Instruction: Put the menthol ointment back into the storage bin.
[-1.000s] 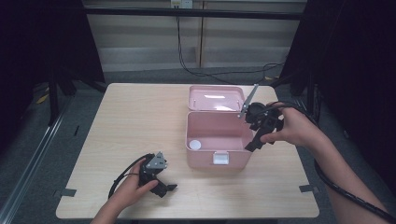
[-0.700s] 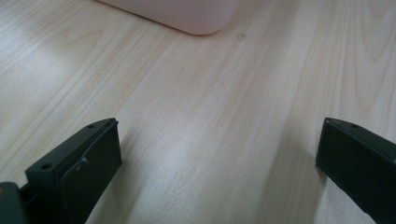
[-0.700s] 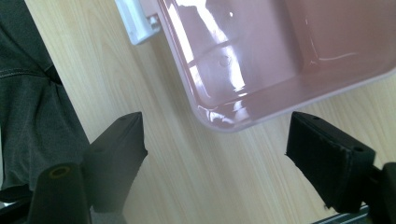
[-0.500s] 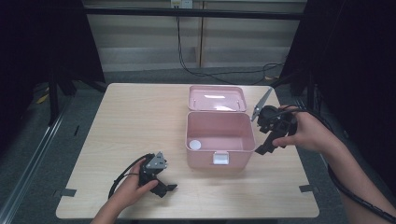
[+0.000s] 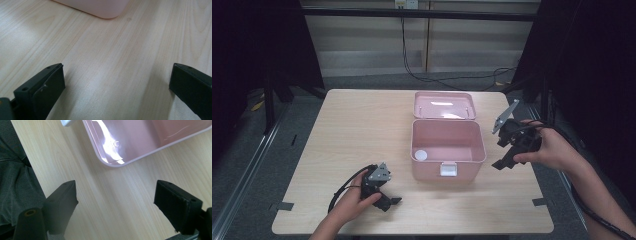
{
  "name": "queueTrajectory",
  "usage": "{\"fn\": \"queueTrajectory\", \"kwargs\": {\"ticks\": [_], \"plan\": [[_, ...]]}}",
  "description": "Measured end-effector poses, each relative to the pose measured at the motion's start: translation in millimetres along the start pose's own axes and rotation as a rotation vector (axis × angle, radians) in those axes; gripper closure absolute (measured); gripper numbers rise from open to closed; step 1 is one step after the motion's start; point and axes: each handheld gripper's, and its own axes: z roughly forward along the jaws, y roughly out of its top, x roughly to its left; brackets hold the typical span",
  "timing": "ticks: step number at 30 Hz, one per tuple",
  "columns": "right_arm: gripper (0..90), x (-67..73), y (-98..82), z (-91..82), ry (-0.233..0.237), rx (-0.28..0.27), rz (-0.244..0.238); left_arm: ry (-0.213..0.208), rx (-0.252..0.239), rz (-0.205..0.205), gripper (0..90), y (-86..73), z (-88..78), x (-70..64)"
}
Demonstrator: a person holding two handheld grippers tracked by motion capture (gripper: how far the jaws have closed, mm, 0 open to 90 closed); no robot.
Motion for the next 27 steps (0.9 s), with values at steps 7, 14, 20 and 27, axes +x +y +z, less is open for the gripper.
{"fn": "queueTrajectory", "kwargs": {"ticks": [7,14,20,27], "plan": [[17.8,-1.9,-13.9,13.6,0.01,-0.051,0.031,-0.001,0.001,-0.003,0.0,-0.1,0.0,-0.2],[17.7,-5.6,-31.6,25.6,0.022,-0.076,0.058,-0.002,0.001,-0.003,0.0,-0.1,0.0,-0.2],[17.2,-6.6,-45.8,34.2,0.017,-0.101,0.09,-0.002,0.0,-0.002,0.0,0.0,0.0,-0.2],[16.8,-2.7,-56.8,56.5,0.02,-0.113,0.099,-0.002,0.0,-0.003,0.0,-0.1,0.1,-0.2]]}}
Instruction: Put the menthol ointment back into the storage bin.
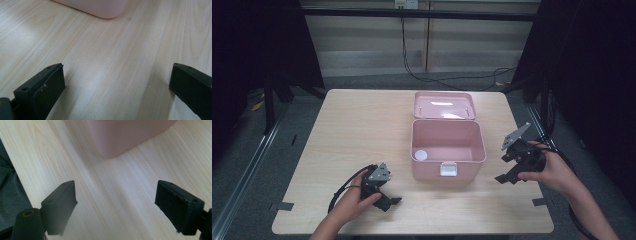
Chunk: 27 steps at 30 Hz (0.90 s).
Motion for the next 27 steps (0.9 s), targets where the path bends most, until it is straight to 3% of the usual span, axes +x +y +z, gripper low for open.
{"fn": "queueTrajectory", "kwargs": {"ticks": [9,27], "plan": [[16.7,5.6,-14.1,34.5,0.012,-0.022,0.008,0.0,0.0,0.0,0.0,0.0,0.0,0.0],[15.9,11.5,-44.4,75.7,0.018,-0.062,0.037,0.001,0.0,-0.001,0.0,-0.1,0.0,-0.2]]}}
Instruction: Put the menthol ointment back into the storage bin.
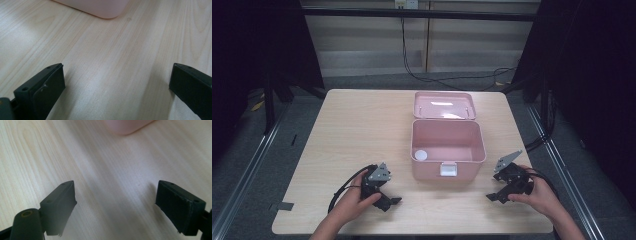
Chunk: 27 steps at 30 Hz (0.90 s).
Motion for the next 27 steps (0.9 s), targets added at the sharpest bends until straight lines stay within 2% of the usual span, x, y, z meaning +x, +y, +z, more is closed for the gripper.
{"fn": "queueTrajectory", "kwargs": {"ticks": [1,7,11,13,19,24,27], "plan": [[13.7,0.8,-1.5,2.1,-0.008,-0.003,-0.007,0.0,0.0,0.0,0.0,0.0,0.0,-0.1],[13.2,3.7,-7.6,4.4,-0.025,-0.067,-0.025,0.001,0.0,-0.001,0.0,-0.1,0.0,-0.1],[10.8,4.7,-12.8,8.3,-0.049,-0.129,-0.053,0.001,0.0,-0.001,0.0,-0.1,-0.1,-0.2],[10.0,6.0,-15.2,10.3,-0.061,-0.163,-0.039,0.001,0.0,-0.001,0.0,-0.1,-0.1,-0.2],[9.7,7.4,-19.6,12.8,-0.085,-0.221,-0.011,0.002,0.0,-0.002,0.0,-0.2,-0.2,-0.3],[9.5,8.9,-30.2,19.2,-0.109,-0.352,0.026,0.002,0.0,-0.001,0.0,-0.2,-0.3,-0.3],[9.5,8.3,-31.5,19.7,-0.108,-0.364,0.024,0.002,0.0,-0.002,0.0,-0.2,-0.3,-0.3]]}}
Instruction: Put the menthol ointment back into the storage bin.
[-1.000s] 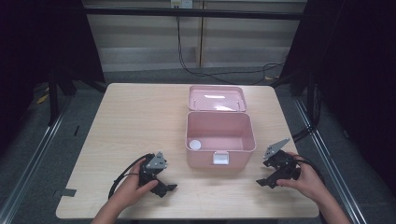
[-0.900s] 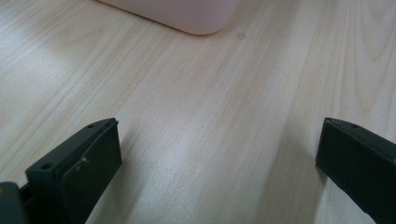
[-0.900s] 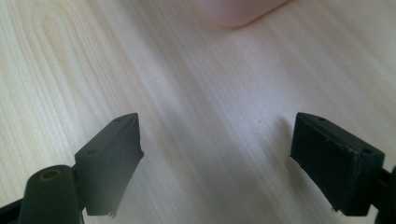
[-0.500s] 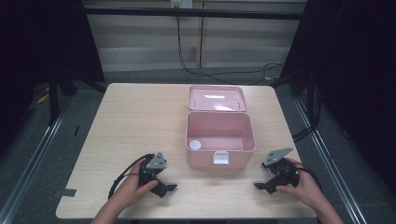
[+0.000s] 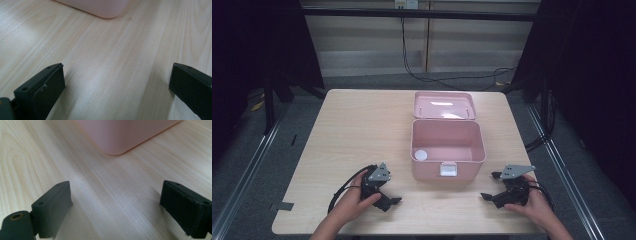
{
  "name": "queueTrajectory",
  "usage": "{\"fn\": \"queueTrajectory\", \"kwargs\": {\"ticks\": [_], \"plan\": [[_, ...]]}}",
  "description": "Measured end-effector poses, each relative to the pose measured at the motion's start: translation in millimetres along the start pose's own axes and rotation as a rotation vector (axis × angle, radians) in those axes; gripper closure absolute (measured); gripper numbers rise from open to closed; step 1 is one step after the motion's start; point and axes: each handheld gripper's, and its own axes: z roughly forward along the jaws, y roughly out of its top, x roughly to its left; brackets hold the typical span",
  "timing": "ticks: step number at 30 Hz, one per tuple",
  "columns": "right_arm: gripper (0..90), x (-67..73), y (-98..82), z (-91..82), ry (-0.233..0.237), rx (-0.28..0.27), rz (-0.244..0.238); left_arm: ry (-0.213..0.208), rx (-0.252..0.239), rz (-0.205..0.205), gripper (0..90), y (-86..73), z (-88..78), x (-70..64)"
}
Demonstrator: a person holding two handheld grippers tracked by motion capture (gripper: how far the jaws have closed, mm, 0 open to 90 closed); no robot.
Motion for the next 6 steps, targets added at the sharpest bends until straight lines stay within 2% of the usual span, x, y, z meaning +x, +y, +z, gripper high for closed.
{"fn": "queueTrajectory", "kwargs": {"ticks": [6], "plan": [[9.5,0.1,0.0,0.1,-0.001,0.0,-0.002,0.0,0.0,0.0,0.0,0.0,0.0,0.0]]}}
